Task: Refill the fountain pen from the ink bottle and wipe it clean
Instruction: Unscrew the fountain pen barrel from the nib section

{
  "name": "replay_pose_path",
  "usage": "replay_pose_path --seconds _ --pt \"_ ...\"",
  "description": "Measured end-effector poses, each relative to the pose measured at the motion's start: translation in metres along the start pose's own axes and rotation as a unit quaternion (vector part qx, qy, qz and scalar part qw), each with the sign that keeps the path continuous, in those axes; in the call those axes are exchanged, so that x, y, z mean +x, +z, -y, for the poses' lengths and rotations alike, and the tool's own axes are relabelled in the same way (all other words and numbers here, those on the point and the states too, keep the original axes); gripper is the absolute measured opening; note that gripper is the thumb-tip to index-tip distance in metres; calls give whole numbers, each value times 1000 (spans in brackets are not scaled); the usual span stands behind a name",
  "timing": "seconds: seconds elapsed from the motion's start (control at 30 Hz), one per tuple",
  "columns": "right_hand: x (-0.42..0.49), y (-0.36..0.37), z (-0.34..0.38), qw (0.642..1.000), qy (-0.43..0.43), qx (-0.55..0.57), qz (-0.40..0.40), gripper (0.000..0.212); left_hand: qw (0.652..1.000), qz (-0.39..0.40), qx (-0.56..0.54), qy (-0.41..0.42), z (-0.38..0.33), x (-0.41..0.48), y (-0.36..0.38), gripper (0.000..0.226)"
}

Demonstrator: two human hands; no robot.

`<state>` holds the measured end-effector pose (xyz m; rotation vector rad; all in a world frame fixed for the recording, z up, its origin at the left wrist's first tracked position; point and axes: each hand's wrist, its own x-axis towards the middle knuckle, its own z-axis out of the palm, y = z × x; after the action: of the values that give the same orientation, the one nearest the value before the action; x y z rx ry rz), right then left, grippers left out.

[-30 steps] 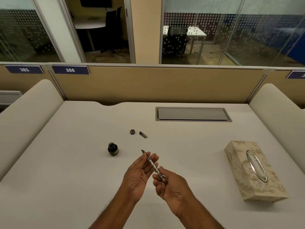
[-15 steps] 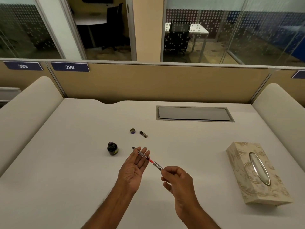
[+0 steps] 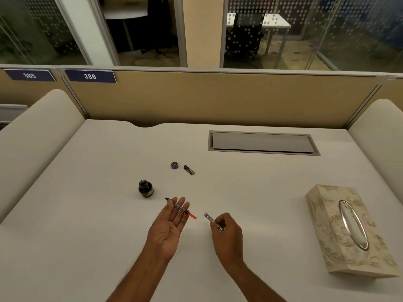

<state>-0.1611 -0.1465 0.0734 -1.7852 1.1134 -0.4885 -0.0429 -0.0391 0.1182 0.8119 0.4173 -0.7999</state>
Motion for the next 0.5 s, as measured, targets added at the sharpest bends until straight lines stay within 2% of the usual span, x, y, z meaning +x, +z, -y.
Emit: replay_pose_path --seconds 0.13,0.3,0.5 --pt "8 20 -8 994 -26 -103 -2 19 1000 -4 11 6 -2 2 -8 20" --pt "16 30 -13 978 -65 -198 5 7 1000 -7 29 7 -3 4 -15 19" --pt "21 34 -20 966 -92 -243 15 8 999 -8 41 7 -4 4 -20 20"
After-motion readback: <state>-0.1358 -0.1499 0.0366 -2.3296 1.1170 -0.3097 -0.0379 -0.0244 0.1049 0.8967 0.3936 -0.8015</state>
